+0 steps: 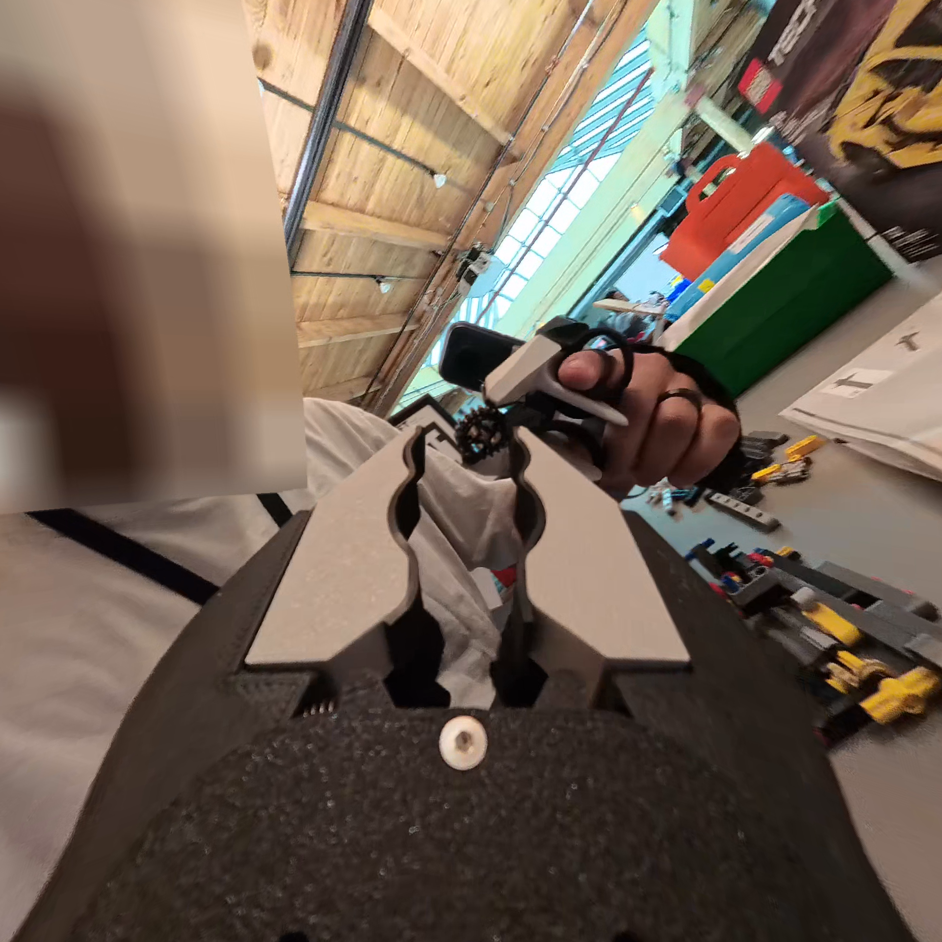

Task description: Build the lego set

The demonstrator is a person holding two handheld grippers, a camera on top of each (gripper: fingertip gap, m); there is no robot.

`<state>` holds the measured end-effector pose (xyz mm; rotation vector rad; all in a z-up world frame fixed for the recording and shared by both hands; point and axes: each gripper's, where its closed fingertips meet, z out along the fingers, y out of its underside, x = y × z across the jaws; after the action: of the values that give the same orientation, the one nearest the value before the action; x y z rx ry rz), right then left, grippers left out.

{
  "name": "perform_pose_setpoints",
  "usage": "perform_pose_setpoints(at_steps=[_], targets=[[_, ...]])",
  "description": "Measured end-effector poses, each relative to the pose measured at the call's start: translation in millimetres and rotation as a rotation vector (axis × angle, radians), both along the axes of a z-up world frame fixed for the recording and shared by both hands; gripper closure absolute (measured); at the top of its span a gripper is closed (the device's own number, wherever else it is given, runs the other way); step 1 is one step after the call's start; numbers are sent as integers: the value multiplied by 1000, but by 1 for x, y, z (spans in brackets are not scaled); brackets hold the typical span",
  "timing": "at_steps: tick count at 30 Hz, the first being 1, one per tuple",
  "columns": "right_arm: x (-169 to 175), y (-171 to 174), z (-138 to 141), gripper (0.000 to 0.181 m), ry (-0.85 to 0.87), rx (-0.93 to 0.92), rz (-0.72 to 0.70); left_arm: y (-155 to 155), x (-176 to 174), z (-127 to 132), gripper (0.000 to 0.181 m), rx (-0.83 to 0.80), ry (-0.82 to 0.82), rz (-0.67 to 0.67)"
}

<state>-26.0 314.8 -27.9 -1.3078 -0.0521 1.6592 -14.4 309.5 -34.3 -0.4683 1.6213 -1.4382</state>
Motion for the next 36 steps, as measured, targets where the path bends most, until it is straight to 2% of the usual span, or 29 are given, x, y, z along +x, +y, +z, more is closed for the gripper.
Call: perform_pose_setpoints(at_steps=[3, 11, 14, 18, 21, 23, 26, 28, 32, 36], targets=[[-3, -6, 4, 161, 38, 18, 43, -9, -4, 8, 161, -10, -18, -23], [-9, -15, 10, 161, 54, 56, 81, -19, -8, 13, 161, 2, -43, -43], [-6, -11, 5, 162, 17, 46, 34, -16, -6, 7, 161, 47, -35, -19], [-3, -4, -7, 161, -124, 25, -61, -9, -2, -5, 161, 113, 16, 15], [3, 5, -24, 162, -292, -19, -179, 2, 2, -24, 162, 168, 152, 81], [11, 8, -35, 162, -420, -36, -271, 9, -4, -35, 159, 145, 267, 112], [22, 0, -35, 162, -495, -33, -371, 4, -34, -54, 155, 36, 464, 73], [23, -10, -42, 162, -590, -32, -427, -7, -57, -76, 154, 21, 592, 26], [11, -26, -72, 162, -748, -60, -453, -16, -76, -133, 153, 186, 794, 80], [2, -33, -85, 161, -733, -78, -443, -8, -75, -160, 152, 336, 890, 165]])
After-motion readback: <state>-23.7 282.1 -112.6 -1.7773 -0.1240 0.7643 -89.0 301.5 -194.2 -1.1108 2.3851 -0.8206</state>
